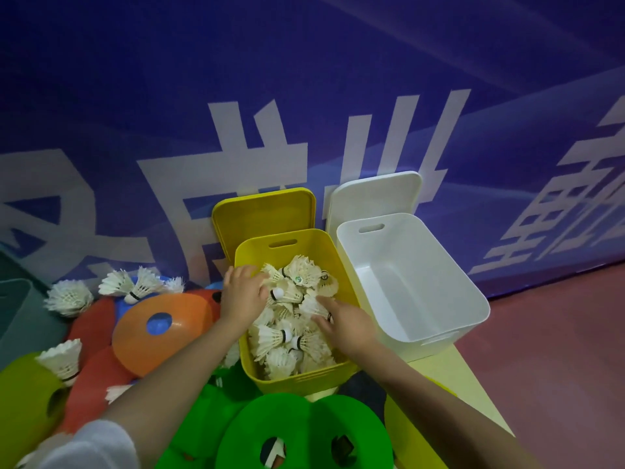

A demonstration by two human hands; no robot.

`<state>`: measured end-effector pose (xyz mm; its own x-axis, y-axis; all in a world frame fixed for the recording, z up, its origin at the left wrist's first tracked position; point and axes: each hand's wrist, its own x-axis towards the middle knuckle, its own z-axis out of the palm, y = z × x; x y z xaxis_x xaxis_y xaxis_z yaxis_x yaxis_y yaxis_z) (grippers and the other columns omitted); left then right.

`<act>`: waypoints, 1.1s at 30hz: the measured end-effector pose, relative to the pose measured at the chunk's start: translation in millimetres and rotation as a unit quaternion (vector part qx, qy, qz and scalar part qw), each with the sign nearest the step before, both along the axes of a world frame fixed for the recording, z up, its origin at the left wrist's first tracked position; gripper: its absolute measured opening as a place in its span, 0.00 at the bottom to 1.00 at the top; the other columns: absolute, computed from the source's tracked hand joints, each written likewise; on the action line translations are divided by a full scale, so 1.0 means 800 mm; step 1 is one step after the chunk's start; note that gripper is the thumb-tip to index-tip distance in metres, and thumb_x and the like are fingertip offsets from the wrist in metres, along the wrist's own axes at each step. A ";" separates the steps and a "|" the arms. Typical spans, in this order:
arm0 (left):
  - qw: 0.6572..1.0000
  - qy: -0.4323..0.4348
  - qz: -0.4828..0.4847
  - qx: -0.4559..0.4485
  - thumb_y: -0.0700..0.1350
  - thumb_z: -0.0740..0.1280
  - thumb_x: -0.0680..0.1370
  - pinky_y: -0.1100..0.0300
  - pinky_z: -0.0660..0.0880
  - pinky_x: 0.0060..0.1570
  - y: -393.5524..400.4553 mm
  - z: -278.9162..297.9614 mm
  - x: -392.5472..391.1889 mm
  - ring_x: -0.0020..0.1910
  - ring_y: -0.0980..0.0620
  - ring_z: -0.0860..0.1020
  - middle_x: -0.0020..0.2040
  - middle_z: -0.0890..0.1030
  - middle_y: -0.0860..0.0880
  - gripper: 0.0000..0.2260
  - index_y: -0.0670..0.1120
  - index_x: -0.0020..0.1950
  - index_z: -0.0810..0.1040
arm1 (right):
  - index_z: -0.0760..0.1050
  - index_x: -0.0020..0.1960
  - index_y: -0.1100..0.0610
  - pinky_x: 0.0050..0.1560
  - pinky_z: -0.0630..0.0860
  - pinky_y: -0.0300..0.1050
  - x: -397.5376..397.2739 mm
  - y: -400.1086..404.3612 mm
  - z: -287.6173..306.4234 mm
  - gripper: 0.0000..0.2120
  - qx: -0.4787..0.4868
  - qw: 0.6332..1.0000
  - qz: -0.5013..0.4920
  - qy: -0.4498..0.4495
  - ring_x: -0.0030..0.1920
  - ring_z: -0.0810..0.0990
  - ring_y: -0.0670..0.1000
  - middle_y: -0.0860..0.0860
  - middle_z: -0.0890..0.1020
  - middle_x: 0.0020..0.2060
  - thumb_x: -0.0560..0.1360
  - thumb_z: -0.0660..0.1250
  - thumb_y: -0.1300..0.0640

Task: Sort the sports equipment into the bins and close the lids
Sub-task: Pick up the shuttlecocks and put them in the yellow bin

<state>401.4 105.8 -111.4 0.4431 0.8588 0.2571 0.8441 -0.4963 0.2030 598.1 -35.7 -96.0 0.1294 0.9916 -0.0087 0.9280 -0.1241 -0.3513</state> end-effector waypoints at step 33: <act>0.904 -0.334 0.122 -0.236 0.45 0.57 0.82 0.50 0.74 0.56 -0.079 0.026 -0.163 0.56 0.49 0.77 0.64 0.75 0.47 0.17 0.50 0.72 0.67 | 0.75 0.64 0.52 0.50 0.77 0.43 -0.148 0.021 0.048 0.16 0.168 0.948 0.096 0.254 0.53 0.76 0.44 0.48 0.78 0.55 0.78 0.64 0.51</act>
